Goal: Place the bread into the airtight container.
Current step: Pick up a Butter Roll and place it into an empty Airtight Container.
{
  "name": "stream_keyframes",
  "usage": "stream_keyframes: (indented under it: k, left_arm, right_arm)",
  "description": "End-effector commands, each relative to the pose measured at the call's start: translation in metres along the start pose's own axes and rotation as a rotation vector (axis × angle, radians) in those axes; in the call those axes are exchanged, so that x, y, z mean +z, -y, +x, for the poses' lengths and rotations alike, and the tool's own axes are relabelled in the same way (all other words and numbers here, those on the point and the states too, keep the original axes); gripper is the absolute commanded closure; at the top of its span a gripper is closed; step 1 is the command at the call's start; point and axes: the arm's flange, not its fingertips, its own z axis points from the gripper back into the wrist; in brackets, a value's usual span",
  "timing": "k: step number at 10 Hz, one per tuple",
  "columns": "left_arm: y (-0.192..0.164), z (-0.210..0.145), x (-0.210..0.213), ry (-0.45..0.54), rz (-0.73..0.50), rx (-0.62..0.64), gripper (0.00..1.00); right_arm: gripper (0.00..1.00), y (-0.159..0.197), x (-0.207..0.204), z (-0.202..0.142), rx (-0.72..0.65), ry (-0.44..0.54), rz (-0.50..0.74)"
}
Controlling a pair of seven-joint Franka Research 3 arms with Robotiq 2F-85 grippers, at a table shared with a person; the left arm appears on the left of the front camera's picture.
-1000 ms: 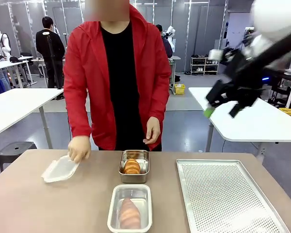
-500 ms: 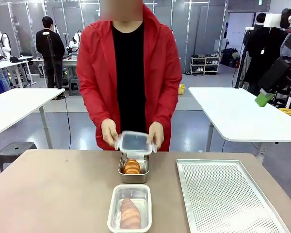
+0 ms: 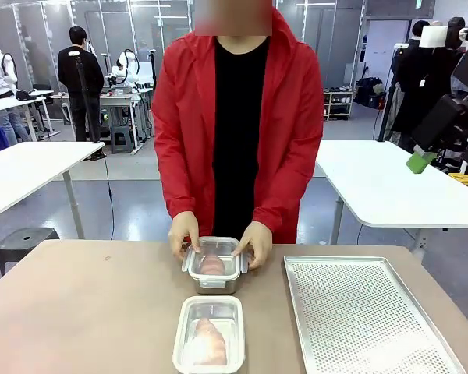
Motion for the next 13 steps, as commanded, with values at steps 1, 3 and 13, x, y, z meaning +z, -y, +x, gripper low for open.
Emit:
stream_keyframes:
  k: [1,3,13]
  left_arm:
    - [0.0009,0.0025,0.0010,0.005,-0.013,-0.011,0.00]
    - [0.0009,0.0025,0.0010,0.005,-0.013,-0.011,0.00]
    - [0.0009,0.0025,0.0010,0.005,-0.013,-0.011,0.00]
  right_arm:
    - [0.00,0.0023,-0.0002,0.0011,0.004,0.006,0.005]
    - [0.00,0.0023,-0.0002,0.0011,0.004,0.006,0.005]
    - [0.00,0.0023,-0.0002,0.0011,0.004,0.006,0.005]
